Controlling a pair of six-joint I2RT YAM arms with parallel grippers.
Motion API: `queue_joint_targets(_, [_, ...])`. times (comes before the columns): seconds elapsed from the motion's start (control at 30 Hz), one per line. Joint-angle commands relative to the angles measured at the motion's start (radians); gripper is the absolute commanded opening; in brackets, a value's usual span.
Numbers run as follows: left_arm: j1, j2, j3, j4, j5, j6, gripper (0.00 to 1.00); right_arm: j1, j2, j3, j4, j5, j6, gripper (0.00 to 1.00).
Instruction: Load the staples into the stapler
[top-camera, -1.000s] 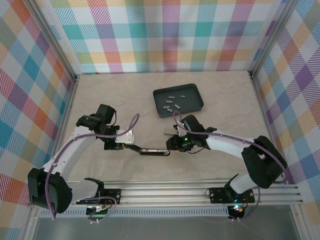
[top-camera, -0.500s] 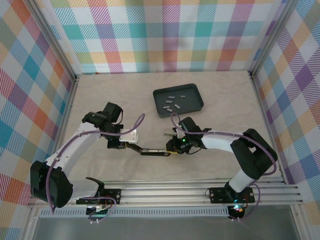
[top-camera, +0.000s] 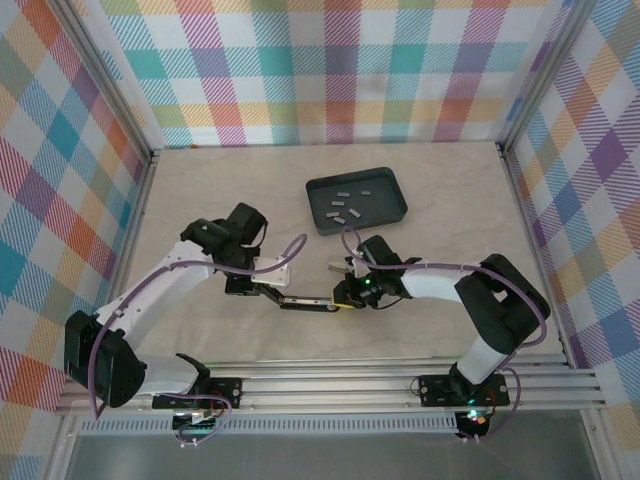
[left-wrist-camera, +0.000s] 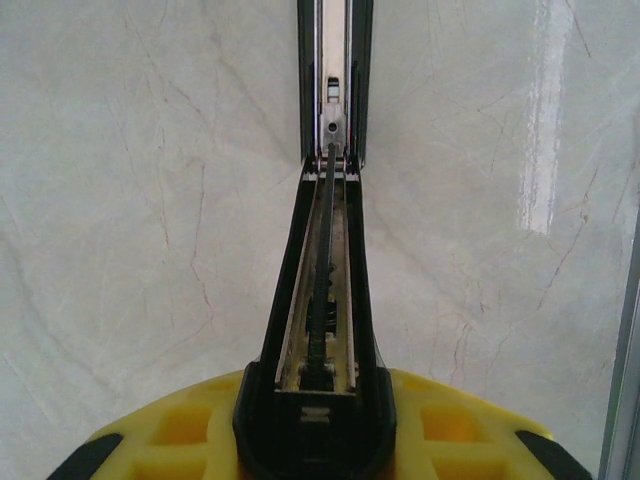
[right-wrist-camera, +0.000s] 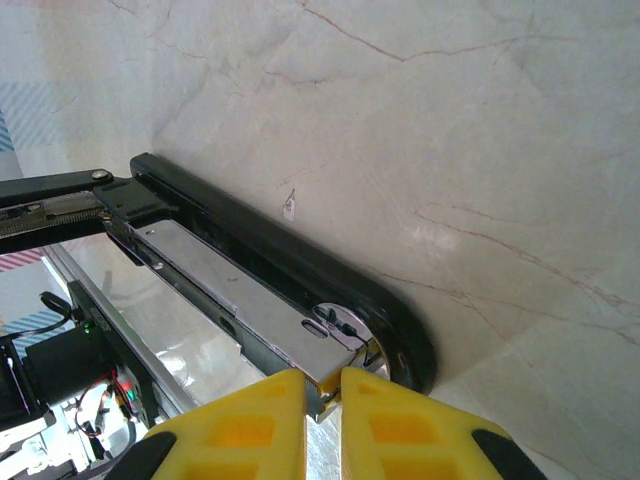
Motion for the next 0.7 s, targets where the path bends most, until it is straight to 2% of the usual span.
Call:
queue_joint_targets(0.0, [-0.075,0.035,0.063,0.082,0.099,-0.032,0.11,0.013,0.033,-0.016,0.052,-0.019,0.013,0.13])
queue_joint_targets(0.37, [-0.233,0.168,0.162,0.159,0.12,-0.079,0.11,0.013,0.039,-0.029,0.13,-0.034,0.027,0.13])
queue_joint_targets(0.67, [-0.306,0.299,0.198,0.229,0.162,-0.133,0.06,0.011,0.037,-0.047,0.174,-0.039,0.039,0.14])
